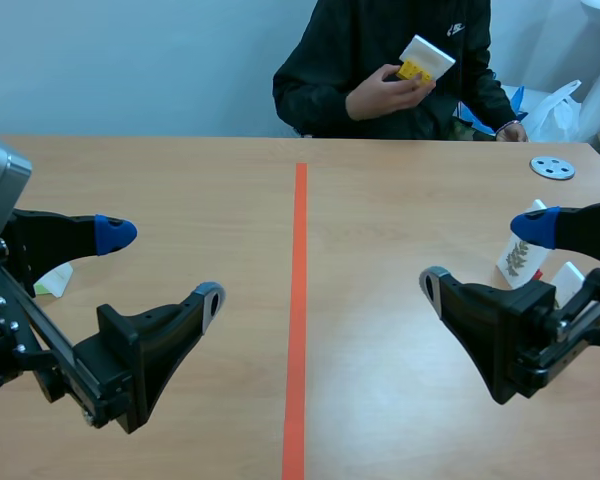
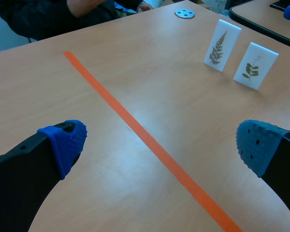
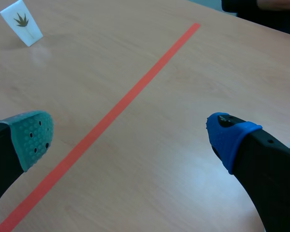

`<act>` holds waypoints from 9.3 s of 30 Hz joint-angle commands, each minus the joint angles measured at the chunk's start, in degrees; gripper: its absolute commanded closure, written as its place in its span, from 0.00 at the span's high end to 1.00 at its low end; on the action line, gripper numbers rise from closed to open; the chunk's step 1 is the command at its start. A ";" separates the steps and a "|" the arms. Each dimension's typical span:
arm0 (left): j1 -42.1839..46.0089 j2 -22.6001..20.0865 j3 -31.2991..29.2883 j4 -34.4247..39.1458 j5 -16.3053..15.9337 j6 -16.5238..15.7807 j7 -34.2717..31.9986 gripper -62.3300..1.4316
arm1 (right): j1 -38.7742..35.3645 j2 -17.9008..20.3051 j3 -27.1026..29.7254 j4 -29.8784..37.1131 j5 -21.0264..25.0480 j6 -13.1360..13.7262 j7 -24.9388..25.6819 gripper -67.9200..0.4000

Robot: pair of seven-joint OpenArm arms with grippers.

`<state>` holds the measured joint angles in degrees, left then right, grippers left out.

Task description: Sort the leaf by its shape. The table is split by an orange tape line. A compound leaf with several leaflets goes to the left side, a simple leaf with one blade goes to the right side. Return to the home posture when a red brick is placed on the table.

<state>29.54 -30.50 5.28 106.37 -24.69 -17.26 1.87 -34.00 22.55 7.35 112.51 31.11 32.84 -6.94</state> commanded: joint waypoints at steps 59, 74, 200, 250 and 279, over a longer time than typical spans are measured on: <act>-0.22 0.15 -0.15 -0.72 2.51 -4.79 -1.03 1.00 | 0.85 0.31 0.07 -0.07 -0.09 -1.77 0.81 1.00; -11.39 0.17 5.11 -18.69 4.17 -8.24 -9.01 1.00 | 0.83 0.31 0.07 -0.07 -0.96 -1.77 0.83 1.00; -7.34 5.79 -5.49 -32.15 -2.34 10.78 -22.64 0.09 | 0.85 -0.28 0.09 -0.07 -2.78 -3.26 0.87 1.00; -25.44 12.33 -5.51 -61.75 -2.73 13.29 -32.06 0.10 | 0.85 -0.31 0.09 -0.07 -2.78 -3.26 0.85 1.00; -18.75 6.58 -7.15 -46.58 -1.03 13.20 -34.51 0.83 | 0.83 -0.31 0.09 -0.07 -2.78 -3.23 0.83 1.00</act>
<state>10.15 -23.31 -0.73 57.89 -25.56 -4.05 -31.64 -33.85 22.22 7.35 112.33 27.86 29.61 -6.94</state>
